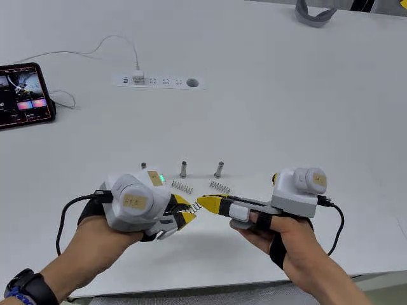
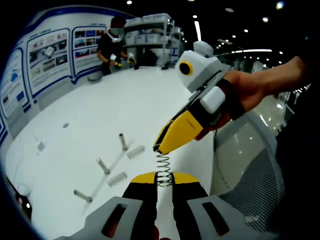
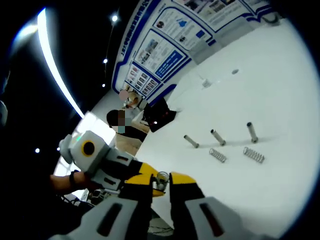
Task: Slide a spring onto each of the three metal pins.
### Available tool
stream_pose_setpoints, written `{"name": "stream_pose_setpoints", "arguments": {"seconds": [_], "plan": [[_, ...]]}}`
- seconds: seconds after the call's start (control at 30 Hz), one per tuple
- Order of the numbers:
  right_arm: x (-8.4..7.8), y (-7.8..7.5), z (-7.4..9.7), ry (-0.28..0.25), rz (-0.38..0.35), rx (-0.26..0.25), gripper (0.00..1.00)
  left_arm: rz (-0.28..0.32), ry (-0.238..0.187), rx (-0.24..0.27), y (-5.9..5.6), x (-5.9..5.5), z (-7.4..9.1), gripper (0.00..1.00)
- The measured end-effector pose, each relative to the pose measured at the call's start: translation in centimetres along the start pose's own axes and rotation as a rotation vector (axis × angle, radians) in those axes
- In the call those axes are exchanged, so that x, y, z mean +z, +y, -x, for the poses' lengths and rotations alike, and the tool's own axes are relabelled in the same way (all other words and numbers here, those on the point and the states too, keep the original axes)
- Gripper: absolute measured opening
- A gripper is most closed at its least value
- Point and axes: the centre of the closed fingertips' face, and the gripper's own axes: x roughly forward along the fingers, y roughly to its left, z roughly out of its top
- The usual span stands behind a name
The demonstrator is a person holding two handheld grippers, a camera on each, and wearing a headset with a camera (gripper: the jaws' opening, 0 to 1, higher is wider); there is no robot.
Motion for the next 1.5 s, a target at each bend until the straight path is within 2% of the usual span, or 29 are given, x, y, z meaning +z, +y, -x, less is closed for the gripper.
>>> {"name": "stream_pose_setpoints", "arguments": {"seconds": [0.27, 0.47, 0.63, 0.83, 1.0, 1.2, 1.33, 1.5], "plan": [[0.4, 0.9, 0.2, 0.15, 0.17, 0.003, 0.14, -0.023, -0.044, -0.046, -0.1, 1.5, 0.1, 0.1], [1.1, 1.6, 0.5, 0.232, 0.263, 0.033, 0.12, -0.05, -0.081, -0.078, -0.4, 2.7, 0.3, 0.1], [1.4, 2.3, 0.6, 0.28, 0.316, 0.06, 0.12, -0.069, -0.091, -0.111, -0.4, 3.3, 0.6, 0.09], [1.3, 3.1, 0.6, 0.417, 0.495, 0.082, 0.12, -0.086, -0.102, -0.149, -0.5, 3.9, 1.2, 0.09], [0.9, 4.0, 0.3, 0.519, 0.615, 0.102, 0.12, -0.085, -0.112, -0.162, -0.4, 3.9, 1.5, 0.09], [0.9, 4.4, -0.4, 0.582, 0.672, 0.139, 0.12, -0.079, -0.11, -0.164, -0.4, 3.7, 1.8, 0.09], [0.1, 4.5, -0.6, 0.656, 0.742, 0.155, 0.12, -0.08, -0.098, -0.169, -0.4, 3.2, 2.0, 0.09], [-0.5, 4.7, -1.1, 0.704, 0.785, 0.174, 0.12, -0.086, -0.087, -0.168, -0.4, 2.7, 2.3, 0.09]]}}
